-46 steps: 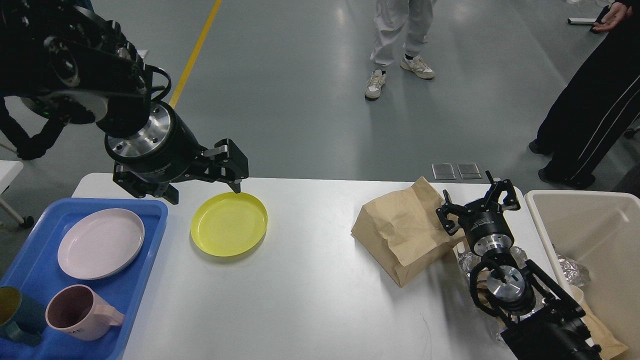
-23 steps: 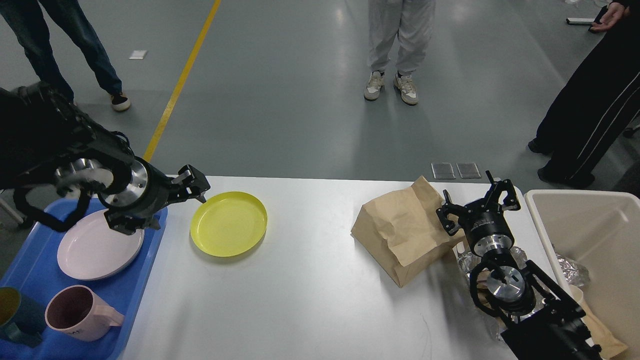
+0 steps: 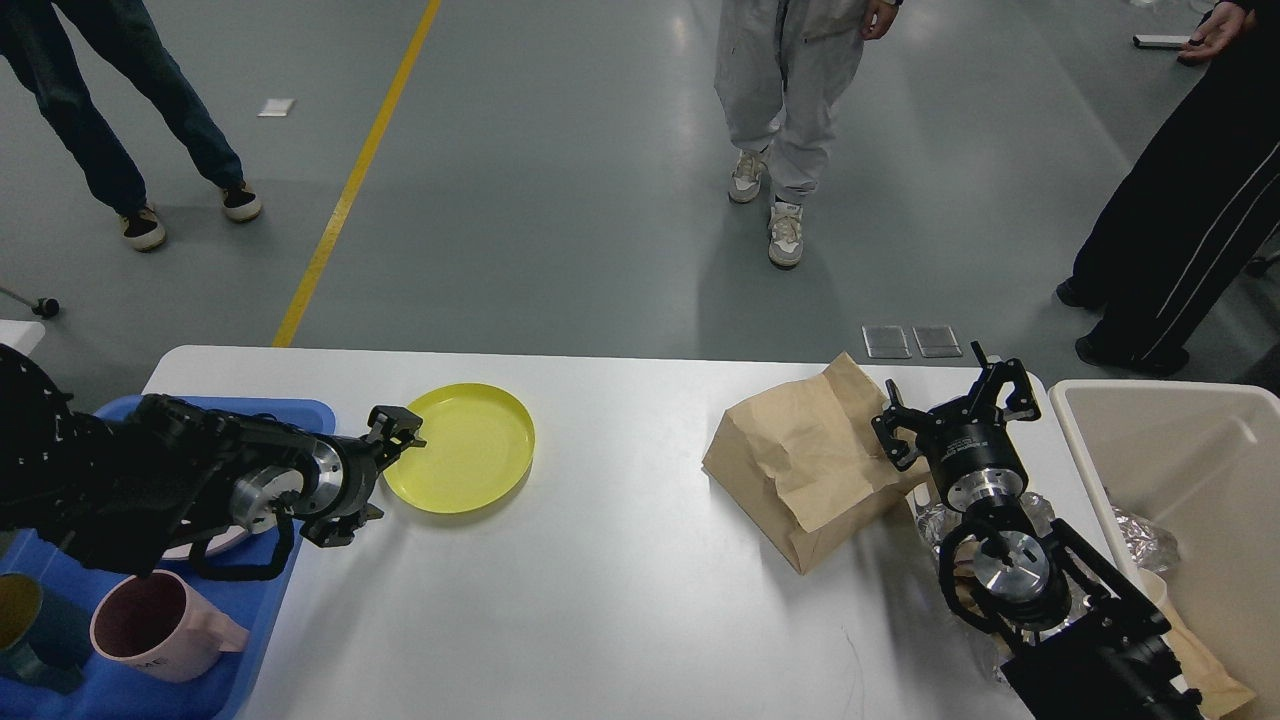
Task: Tidy desktop
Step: 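Move the left gripper to the edge of the yellow plate, then grip the yellow plate rim with the left gripper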
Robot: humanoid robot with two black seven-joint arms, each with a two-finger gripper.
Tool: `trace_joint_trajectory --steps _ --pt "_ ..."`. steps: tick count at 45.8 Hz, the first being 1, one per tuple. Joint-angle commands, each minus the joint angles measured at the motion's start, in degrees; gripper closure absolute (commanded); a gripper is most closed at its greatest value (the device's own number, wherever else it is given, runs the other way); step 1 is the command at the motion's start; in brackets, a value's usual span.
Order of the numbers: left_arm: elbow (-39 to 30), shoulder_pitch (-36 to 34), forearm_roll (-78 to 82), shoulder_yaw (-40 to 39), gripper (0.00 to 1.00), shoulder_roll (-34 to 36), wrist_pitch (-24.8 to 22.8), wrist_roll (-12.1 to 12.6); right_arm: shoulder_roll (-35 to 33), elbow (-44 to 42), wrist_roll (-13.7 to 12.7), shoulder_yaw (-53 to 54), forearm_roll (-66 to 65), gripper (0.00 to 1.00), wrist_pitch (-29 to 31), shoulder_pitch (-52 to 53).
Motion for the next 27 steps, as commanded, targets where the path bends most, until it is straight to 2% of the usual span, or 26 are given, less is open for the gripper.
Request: trace_joint_trajectory --steps 1,19,27 --pt "1.56 1.99 1.93 -1.70 0.06 -0.20 -0.01 -0.30 0.01 0.00 0.01 0.00 0.00 0.00 0.00 0.01" --pt "6.48 6.47 2.90 -3.72 0.07 -1.35 0.08 -0.92 0.01 0.00 0.01 0.00 0.00 0.00 0.00 0.01" --pt "6.92 7.00 3.16 -4.69 0.17 -1.79 0.08 -0.57 0.01 0.00 -0.08 0.00 0.00 0.00 0.00 0.01"
